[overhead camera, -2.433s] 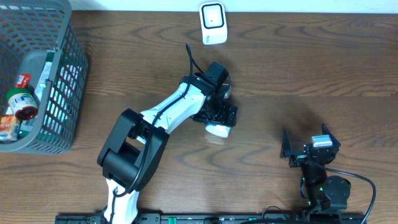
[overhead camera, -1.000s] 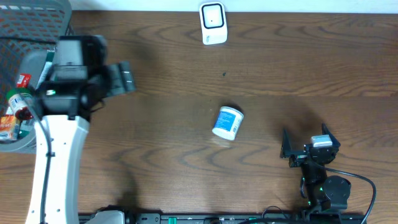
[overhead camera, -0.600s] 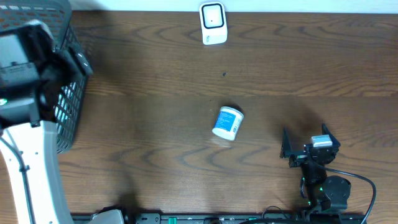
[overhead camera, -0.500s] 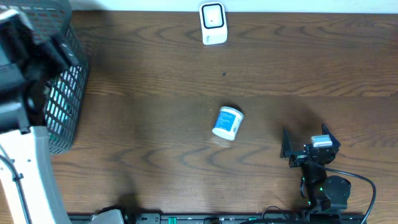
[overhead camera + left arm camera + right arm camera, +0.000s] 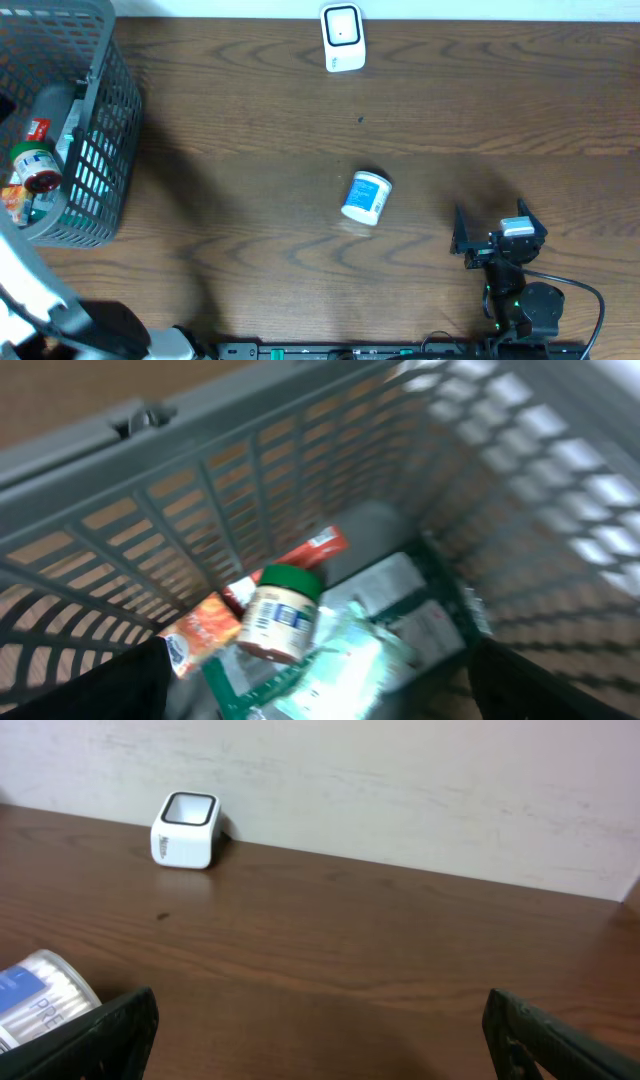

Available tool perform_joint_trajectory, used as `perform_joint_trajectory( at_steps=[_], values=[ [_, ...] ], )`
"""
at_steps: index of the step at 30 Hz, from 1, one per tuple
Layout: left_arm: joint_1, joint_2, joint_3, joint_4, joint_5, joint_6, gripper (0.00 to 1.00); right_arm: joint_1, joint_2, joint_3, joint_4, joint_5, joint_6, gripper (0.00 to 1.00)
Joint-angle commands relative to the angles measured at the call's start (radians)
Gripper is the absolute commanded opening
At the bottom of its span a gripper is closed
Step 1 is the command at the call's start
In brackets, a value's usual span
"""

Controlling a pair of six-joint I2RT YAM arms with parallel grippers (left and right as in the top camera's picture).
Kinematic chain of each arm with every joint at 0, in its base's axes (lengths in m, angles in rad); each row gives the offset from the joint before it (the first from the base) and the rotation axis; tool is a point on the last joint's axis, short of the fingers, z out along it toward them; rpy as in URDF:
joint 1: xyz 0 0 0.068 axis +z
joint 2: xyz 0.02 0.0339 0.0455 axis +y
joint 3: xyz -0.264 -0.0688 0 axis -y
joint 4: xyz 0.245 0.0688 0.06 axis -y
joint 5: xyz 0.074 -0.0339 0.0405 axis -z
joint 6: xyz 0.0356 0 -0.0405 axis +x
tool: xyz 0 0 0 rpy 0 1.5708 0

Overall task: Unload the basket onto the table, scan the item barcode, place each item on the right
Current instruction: 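Reach the left gripper back into the basket for another item, then grasp the green-capped jar and lift it from the basket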

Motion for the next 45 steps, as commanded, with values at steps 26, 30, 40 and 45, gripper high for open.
perform_joint_trajectory(
  at_steps=[26, 30, 40, 45],
  values=[
    [0.053, 0.533, 0.005, 0.062, -0.014, 0.096, 0.60, -0.001, -0.006, -0.001, -0.004, 0.001, 0.011, 0.99],
    [0.053, 0.531, 0.005, 0.059, -0.013, 0.096, 0.56, -0.001, -0.006, -0.001, -0.004, 0.001, 0.011, 0.99],
    [0.053, 0.525, -0.040, 0.045, -0.013, 0.095, 0.68, -0.001, -0.006, -0.001, -0.004, 0.001, 0.011, 0.99],
    [0.053, 0.531, -0.083, 0.052, -0.013, 0.087, 0.65, -0.001, -0.006, -0.001, -0.004, 0.001, 0.011, 0.99]
  ],
)
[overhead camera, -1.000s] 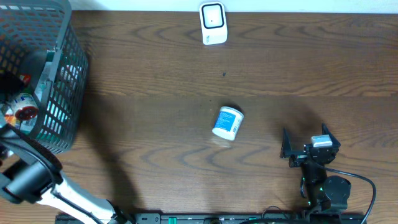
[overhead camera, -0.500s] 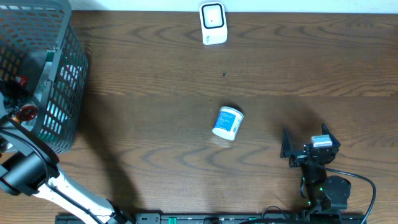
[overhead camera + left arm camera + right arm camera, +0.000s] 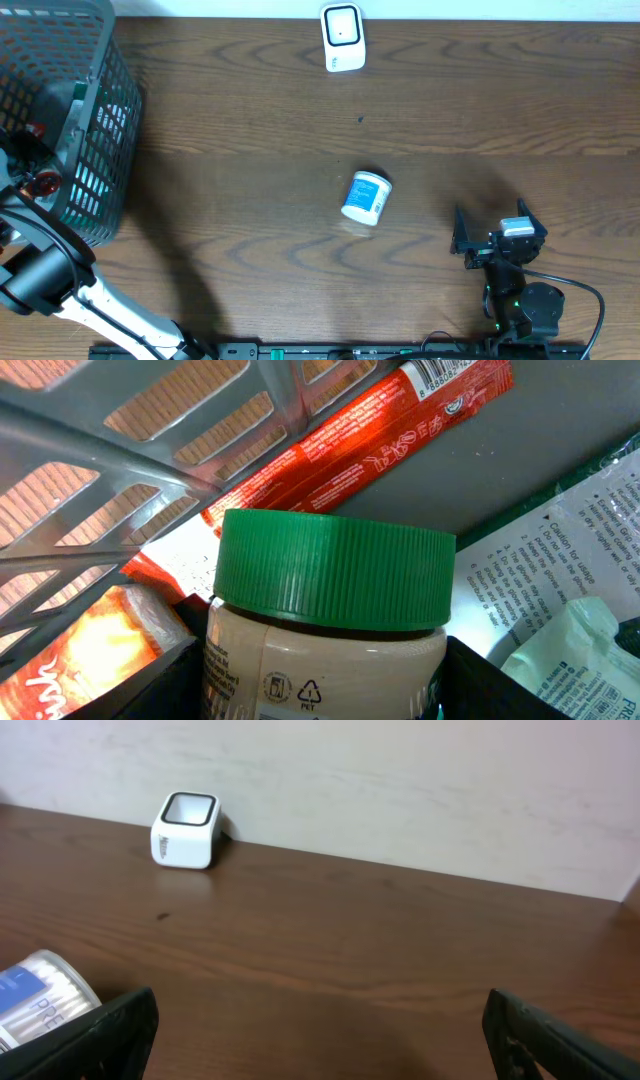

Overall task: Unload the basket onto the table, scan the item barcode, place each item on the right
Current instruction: 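Grasp the green-capped jar and lift it from the basket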

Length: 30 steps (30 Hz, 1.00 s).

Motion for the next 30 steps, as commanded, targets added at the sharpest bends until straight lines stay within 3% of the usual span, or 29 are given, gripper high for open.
perform_joint_trajectory(
  at_steps=[1, 4, 13, 30],
  values=[
    [0.006, 0.029, -0.060, -0.019, -0.016, -0.013, 0.65, -0.001, -0.006, -0.001, -0.004, 0.001, 0.011, 0.99],
    [0.006, 0.032, -0.061, -0.010, 0.056, -0.016, 0.65, -0.001, -0.006, -0.001, -0.004, 0.001, 0.011, 0.99],
    [0.006, -0.091, 0.001, -0.003, 0.092, -0.035, 0.47, -0.001, -0.006, -0.001, -0.004, 0.001, 0.011, 0.99],
    [-0.055, -0.611, 0.002, 0.045, 0.092, -0.168, 0.46, -0.001, -0.003, -0.001, -0.004, 0.001, 0.011, 0.99]
  ],
)
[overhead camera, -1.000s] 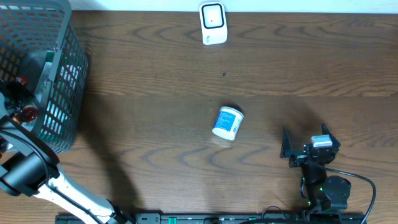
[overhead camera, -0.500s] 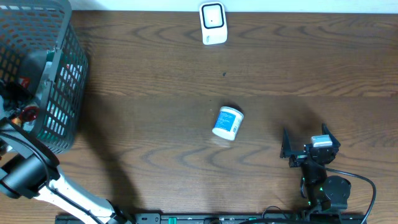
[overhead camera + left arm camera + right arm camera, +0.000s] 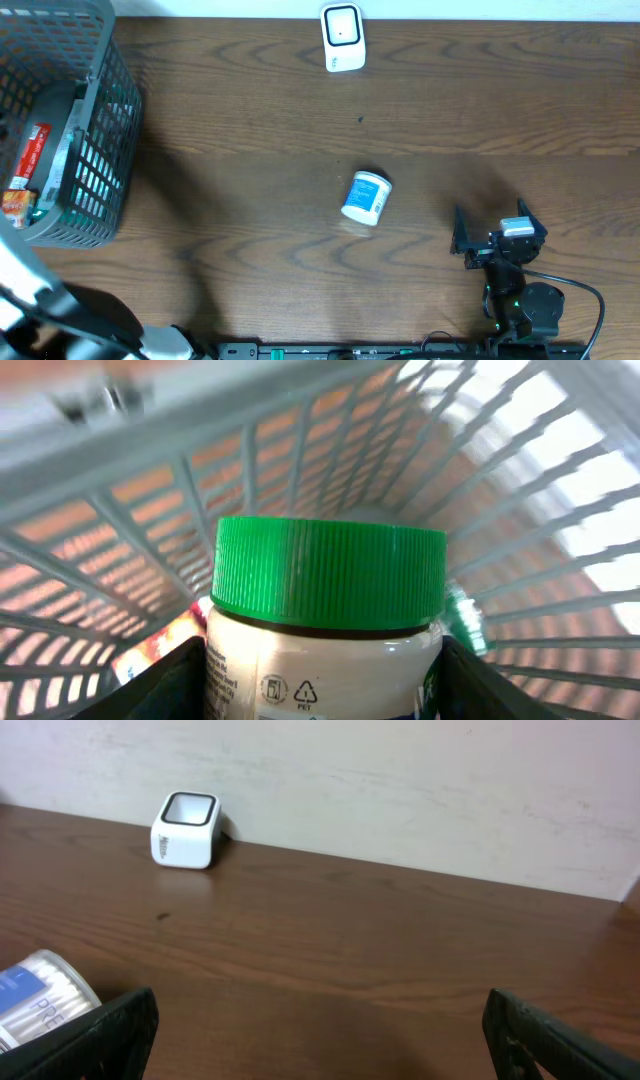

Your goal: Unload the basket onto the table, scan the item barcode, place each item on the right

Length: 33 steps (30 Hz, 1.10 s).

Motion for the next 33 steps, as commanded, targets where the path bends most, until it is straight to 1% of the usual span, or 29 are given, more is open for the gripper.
perform_joint_trajectory(
  at_steps=[1, 4, 8, 13, 15, 21, 26, 27, 29, 33],
  values=[
    [-0.057, -0.158, 0.017, 0.023, 0.010, -0.029, 0.46, -0.001, -0.003, -0.001, -0.004, 0.001, 0.011, 0.99],
    [-0.127, -0.252, 0.017, 0.019, 0.010, -0.029, 0.46, -0.001, -0.003, -0.001, -0.004, 0.001, 0.011, 0.99],
    [-0.314, -0.373, 0.016, -0.046, 0.010, -0.032, 0.46, -0.001, -0.003, -0.001, -0.004, 0.001, 0.011, 0.99],
    [-0.585, -0.410, 0.016, -0.168, 0.010, -0.062, 0.47, -0.001, -0.003, -0.001, -0.004, 0.001, 0.011, 0.99],
    [-0.719, -0.389, 0.013, -0.225, 0.010, -0.070, 0.47, -0.001, -0.003, -0.001, -0.004, 0.001, 0.011, 0.99],
    [-1.007, -0.262, 0.013, -0.308, 0.005, -0.084, 0.46, -0.001, -0.003, -0.001, -0.004, 0.001, 0.011, 0.99],
    [-1.154, -0.144, 0.013, -0.316, 0.005, -0.089, 0.46, -0.001, -0.003, -0.001, -0.004, 0.001, 0.011, 0.99],
    [-1.184, -0.114, 0.013, -0.314, -0.002, -0.106, 0.47, -0.001, -0.003, -0.001, -0.004, 0.001, 0.011, 0.99],
    [-1.221, -0.077, 0.013, -0.311, -0.013, -0.125, 0.47, -0.001, -0.003, -0.001, -0.004, 0.001, 0.011, 0.99],
    [-1.313, 0.014, 0.013, -0.308, -0.014, -0.125, 0.47, -0.001, -0.003, -0.001, -0.004, 0.001, 0.011, 0.99]
  ],
)
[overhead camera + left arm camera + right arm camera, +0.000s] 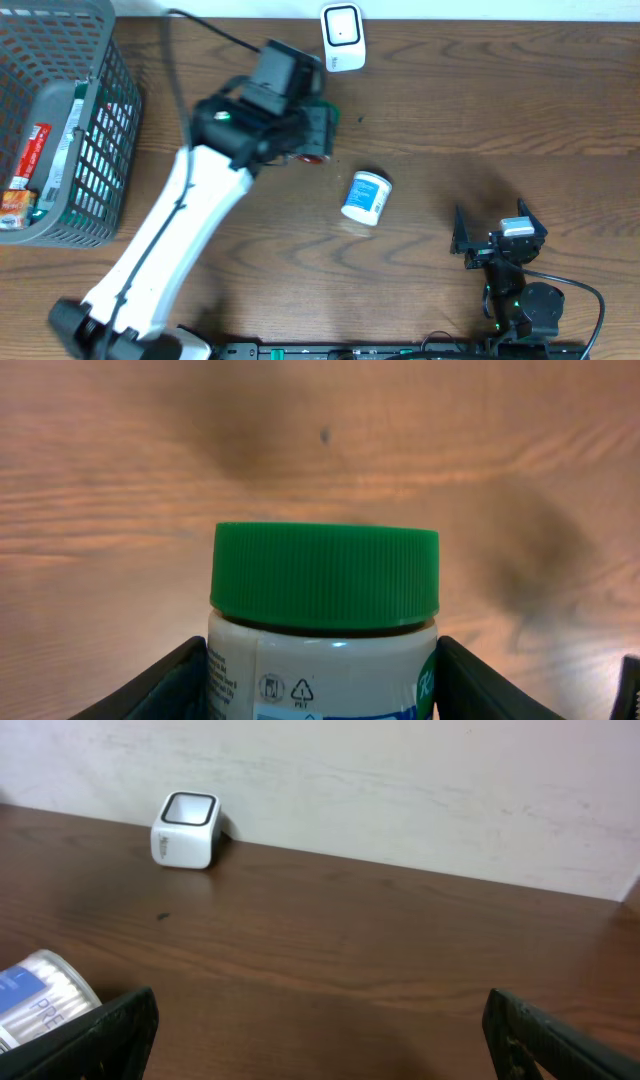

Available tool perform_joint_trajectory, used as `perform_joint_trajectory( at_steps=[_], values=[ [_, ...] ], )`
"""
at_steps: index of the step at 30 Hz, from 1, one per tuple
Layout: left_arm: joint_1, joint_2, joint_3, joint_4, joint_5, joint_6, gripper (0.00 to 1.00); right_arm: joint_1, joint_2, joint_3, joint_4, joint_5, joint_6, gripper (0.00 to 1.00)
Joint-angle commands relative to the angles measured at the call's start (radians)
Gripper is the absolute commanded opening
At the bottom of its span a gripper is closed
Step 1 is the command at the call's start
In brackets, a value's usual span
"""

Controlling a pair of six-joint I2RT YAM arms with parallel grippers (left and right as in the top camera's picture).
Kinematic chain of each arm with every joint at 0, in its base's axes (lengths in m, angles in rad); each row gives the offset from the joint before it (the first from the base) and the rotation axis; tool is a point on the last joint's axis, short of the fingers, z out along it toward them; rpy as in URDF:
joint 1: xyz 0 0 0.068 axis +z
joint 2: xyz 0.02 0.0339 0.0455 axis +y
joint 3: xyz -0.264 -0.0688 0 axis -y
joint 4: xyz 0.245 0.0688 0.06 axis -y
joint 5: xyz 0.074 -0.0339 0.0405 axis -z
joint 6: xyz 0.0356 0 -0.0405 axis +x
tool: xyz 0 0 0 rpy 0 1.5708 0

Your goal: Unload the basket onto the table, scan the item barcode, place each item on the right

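My left gripper (312,135) is shut on a cream jar with a green ribbed lid (325,585), held above the wooden table a short way in front of the white barcode scanner (342,36). In the left wrist view the jar fills the gap between both black fingers (180,680). The scanner also shows at the back in the right wrist view (186,829). My right gripper (497,235) rests open near the front right with nothing between its fingers.
A white tub with a blue label (366,197) lies on its side mid-table, seen too at the left edge (40,995). A grey mesh basket (95,150) with packets stands at the far left. A pale wall (400,780) backs the table.
My left arm has carried the green-lidded jar from over the basket at the left to the middle back of the table, close to the scanner. The right arm has not moved.
The left gripper hung open over the basket with the jar lying among packets. Then it was down around the jar. Then the jar was held up inside the basket, and now it is over the table near the scanner. The right gripper stayed still and open.
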Motion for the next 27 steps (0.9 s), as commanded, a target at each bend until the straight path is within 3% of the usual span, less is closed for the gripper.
perform_joint_trajectory(
  at_steps=[1, 10, 12, 15, 20, 27],
  values=[
    [-0.077, 0.068, 0.012, 0.009, -0.020, -0.019, 0.47, -0.001, -0.003, -0.001, -0.004, 0.001, 0.011, 0.99],
    [-0.200, 0.193, 0.012, 0.031, -0.027, -0.022, 0.47, -0.001, -0.003, -0.001, -0.004, 0.001, 0.011, 0.99],
    [-0.222, 0.194, 0.012, 0.027, -0.144, -0.024, 0.47, -0.001, -0.003, -0.001, -0.004, 0.001, 0.011, 0.99],
    [-0.214, 0.195, 0.001, 0.034, -0.302, -0.026, 0.61, -0.001, -0.003, -0.001, -0.004, 0.001, 0.011, 0.99],
    [-0.134, 0.196, -0.023, 0.057, -0.314, -0.026, 0.65, -0.001, -0.003, -0.001, -0.004, 0.001, 0.011, 0.99],
    [0.121, 0.103, -0.015, 0.048, -0.300, -0.025, 0.73, -0.001, -0.003, -0.001, -0.004, 0.001, 0.011, 0.99]
  ],
)
